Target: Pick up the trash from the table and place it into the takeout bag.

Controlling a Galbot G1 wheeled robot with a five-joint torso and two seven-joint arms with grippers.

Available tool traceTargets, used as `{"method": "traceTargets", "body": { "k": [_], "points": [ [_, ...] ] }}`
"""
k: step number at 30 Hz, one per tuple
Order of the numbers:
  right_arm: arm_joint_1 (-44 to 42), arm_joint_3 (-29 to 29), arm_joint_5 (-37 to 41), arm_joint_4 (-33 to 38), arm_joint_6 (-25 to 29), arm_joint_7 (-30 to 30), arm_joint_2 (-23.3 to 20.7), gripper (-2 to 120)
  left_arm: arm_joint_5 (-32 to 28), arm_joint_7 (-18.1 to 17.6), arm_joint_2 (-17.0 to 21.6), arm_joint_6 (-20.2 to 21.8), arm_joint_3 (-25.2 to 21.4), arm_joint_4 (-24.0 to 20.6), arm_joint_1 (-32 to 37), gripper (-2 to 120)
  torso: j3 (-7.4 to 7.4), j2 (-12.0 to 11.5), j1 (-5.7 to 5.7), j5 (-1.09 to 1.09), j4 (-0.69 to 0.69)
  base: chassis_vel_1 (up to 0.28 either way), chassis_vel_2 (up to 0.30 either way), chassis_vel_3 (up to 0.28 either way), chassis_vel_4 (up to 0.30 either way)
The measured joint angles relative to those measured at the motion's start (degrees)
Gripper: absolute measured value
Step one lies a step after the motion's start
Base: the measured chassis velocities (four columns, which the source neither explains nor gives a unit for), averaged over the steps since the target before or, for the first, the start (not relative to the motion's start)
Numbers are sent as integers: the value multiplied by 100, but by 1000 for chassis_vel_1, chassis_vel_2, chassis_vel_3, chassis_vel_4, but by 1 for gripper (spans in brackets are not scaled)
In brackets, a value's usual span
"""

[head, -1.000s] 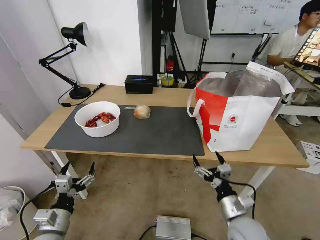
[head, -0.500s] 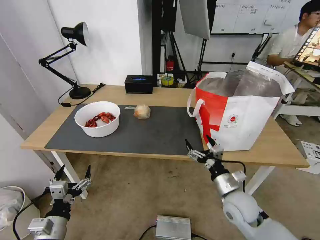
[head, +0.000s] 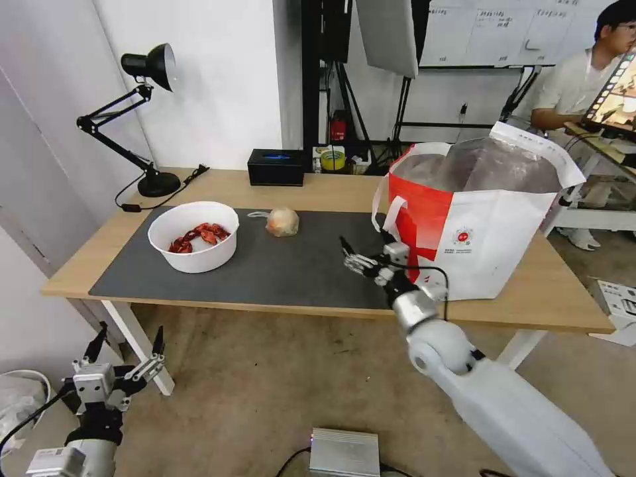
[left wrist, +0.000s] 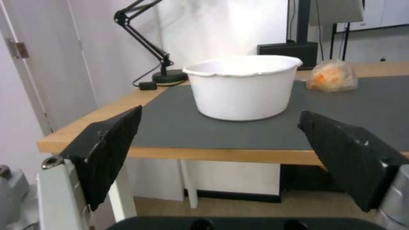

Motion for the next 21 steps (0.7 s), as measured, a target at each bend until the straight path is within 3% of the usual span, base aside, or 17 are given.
{"method": "traceTargets", "body": {
  "k": [4, 11, 21],
  "points": [
    [551, -286, 20, -546, -5, 93, 412, 100, -4, -1, -62, 0, -29, -20, -4, 100, 0, 0, 0, 0, 1, 0, 0, 0, 0],
    [1822, -780, 3, -2108, -34, 146, 1378, 100, -12, -1, -132, 0, -98, -49, 0, 100, 0, 0, 1, 0, 1, 0, 0, 0, 0],
    [2451, -1059, 25, -3202, -338, 328, 2208, 100, -56, 9, -60, -1, -140, -41, 6, 100, 0, 0, 0, 1, 1, 0, 0, 0, 0]
  ]
}}
